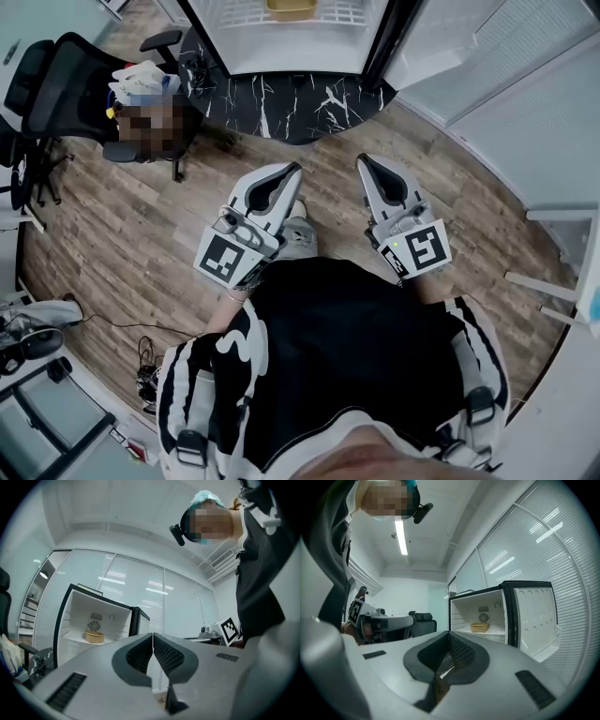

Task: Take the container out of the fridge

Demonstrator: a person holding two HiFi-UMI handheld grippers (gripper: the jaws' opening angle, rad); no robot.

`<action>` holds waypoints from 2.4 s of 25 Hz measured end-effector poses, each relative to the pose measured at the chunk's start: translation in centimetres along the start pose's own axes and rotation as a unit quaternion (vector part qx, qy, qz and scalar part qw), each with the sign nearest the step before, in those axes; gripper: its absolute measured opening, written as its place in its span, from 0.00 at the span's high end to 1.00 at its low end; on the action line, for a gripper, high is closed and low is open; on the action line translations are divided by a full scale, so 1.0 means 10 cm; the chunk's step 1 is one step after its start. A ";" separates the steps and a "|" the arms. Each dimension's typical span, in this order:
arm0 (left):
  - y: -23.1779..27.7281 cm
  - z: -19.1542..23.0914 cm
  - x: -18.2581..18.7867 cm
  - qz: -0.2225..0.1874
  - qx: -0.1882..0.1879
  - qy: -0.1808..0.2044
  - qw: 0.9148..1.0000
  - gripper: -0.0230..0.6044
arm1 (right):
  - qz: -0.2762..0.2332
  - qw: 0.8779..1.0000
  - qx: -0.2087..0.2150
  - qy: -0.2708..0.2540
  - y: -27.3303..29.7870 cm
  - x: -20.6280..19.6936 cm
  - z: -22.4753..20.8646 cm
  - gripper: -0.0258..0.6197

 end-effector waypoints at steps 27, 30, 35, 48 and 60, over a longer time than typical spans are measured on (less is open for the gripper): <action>0.16 0.88 0.04 -0.010 -0.011 -0.010 1.000 0.94 | 0.008 1.000 -0.014 0.005 0.81 0.04 -0.14 0.94; 0.18 0.97 0.07 -0.017 -0.015 -0.008 1.000 0.94 | 0.004 1.000 -0.014 0.005 0.90 0.04 -0.13 0.94; 0.21 1.14 0.09 -0.020 -0.020 -0.008 1.000 0.94 | 0.005 1.000 -0.016 0.004 1.05 0.04 -0.13 0.94; 0.25 1.57 0.04 -0.014 -0.039 -0.011 0.999 0.94 | 0.004 1.000 -0.029 0.000 1.43 0.03 -0.14 0.94; 0.25 1.94 -0.04 0.012 -0.041 -0.014 0.999 0.94 | 0.005 0.999 -0.047 0.003 1.74 -0.01 -0.20 0.94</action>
Point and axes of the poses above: the fingertips, and each gripper's own axes: y forward along the fingers, z to its left, x out of its top, the point moved 7 cm from there along -y, backward along the fingers, and after that the axes turned 15 degrees about -x, right-handed, at the moved point
